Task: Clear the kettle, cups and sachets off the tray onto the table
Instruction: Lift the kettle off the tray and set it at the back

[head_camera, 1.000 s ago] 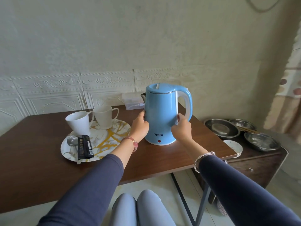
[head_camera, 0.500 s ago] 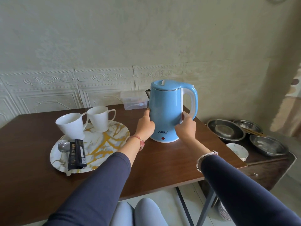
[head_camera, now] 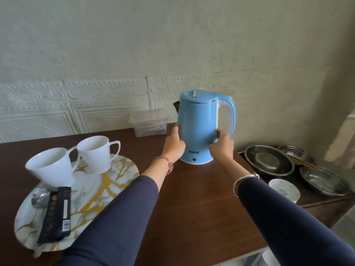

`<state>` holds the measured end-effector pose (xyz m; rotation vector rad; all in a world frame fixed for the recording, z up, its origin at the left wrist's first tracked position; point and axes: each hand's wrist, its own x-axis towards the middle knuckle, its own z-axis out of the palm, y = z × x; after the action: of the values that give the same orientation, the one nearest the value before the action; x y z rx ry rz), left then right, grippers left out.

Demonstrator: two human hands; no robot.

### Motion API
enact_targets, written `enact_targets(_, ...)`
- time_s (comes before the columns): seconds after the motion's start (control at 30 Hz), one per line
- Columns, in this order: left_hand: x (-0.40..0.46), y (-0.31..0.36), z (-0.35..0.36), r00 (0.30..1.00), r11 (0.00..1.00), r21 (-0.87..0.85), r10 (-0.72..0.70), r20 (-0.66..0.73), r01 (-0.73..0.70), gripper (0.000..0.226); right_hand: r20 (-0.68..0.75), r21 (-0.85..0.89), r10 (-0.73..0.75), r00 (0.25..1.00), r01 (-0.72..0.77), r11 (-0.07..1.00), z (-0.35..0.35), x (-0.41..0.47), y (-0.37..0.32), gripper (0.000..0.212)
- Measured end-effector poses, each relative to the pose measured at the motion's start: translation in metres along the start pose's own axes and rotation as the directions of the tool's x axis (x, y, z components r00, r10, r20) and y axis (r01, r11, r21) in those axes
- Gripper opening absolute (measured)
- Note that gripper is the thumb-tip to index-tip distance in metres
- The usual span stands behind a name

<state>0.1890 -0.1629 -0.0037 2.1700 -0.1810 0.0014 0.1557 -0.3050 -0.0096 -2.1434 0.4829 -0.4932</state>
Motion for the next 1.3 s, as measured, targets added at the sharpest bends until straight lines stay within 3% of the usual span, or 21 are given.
enact_targets(0.6, 0.075, -0.002, 0.013, 0.999, 1.0, -0.022, 0.003, 0.044, -0.002, 0.068, 0.018, 0.013, 0.01, 1.0, -0.011, 1.0, 0.025, 0.068, 0.001, 0.061)
enact_targets(0.73, 0.058, -0.005, 0.005, 0.995, 0.999, -0.03, -0.013, 0.097, 0.016, 0.068, 0.061, 0.04, 0.011, 0.998, -0.014, 0.999, 0.023, 0.062, 0.002, 0.065)
enact_targets(0.97, 0.015, -0.016, -0.028, 0.999, 0.999, -0.042, -0.033, 0.015, 0.034, 0.058, 0.04, 0.167, 0.088, 0.995, -0.094, 0.981, 0.023, 0.02, -0.011, 0.056)
enact_targets(1.3, -0.073, -0.041, -0.108, 0.992, 0.998, 0.018, -0.059, -0.113, 0.062, 0.049, 0.146, 0.165, -0.04, 0.989, 0.015, 0.986, 0.055, -0.072, -0.067, 0.044)
